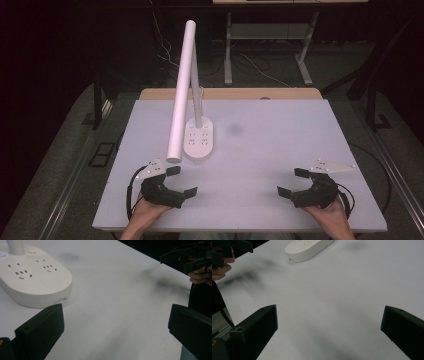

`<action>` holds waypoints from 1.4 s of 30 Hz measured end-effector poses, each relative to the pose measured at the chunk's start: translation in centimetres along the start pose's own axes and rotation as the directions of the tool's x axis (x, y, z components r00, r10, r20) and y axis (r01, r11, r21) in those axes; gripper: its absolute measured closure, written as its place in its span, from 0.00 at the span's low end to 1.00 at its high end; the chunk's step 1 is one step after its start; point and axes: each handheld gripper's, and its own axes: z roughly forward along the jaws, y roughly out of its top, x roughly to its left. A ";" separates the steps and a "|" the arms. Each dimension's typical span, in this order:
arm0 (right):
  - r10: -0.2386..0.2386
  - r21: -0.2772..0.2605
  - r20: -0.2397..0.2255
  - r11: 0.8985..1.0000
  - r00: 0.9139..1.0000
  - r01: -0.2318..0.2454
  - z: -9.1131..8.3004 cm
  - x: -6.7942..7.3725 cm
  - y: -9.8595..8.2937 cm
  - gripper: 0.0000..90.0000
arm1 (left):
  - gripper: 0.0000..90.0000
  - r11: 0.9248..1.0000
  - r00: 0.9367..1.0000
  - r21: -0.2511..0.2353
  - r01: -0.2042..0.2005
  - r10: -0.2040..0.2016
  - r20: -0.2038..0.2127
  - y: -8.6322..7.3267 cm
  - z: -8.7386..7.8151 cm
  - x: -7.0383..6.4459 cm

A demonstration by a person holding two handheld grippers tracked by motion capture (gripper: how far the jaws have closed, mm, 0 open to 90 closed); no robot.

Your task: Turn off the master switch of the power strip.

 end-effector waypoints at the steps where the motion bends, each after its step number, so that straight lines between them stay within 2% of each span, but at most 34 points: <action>1: -0.001 0.000 0.000 1.000 1.000 0.001 0.0 0.0 0.0 0.00 | 0.00 1.000 1.000 0.000 0.000 0.000 0.000 0.0 0.0 0.0; 12: -0.002 0.008 -0.008 1.000 1.000 0.002 0.1 0.2 0.0 0.00 | 0.00 1.000 1.000 0.006 0.002 -0.002 0.004 0.6 -0.7 0.3; 29: 0.003 0.008 -0.008 1.000 1.000 -0.003 0.0 0.2 0.0 0.00 | 0.00 0.999 1.000 0.033 -0.007 0.006 0.015 1.7 -0.6 0.5; 42: -0.002 0.010 -0.003 1.000 1.000 0.002 0.1 0.1 -0.1 0.00 | 0.01 0.998 1.000 0.054 -0.019 0.019 0.008 3.4 -0.9 1.5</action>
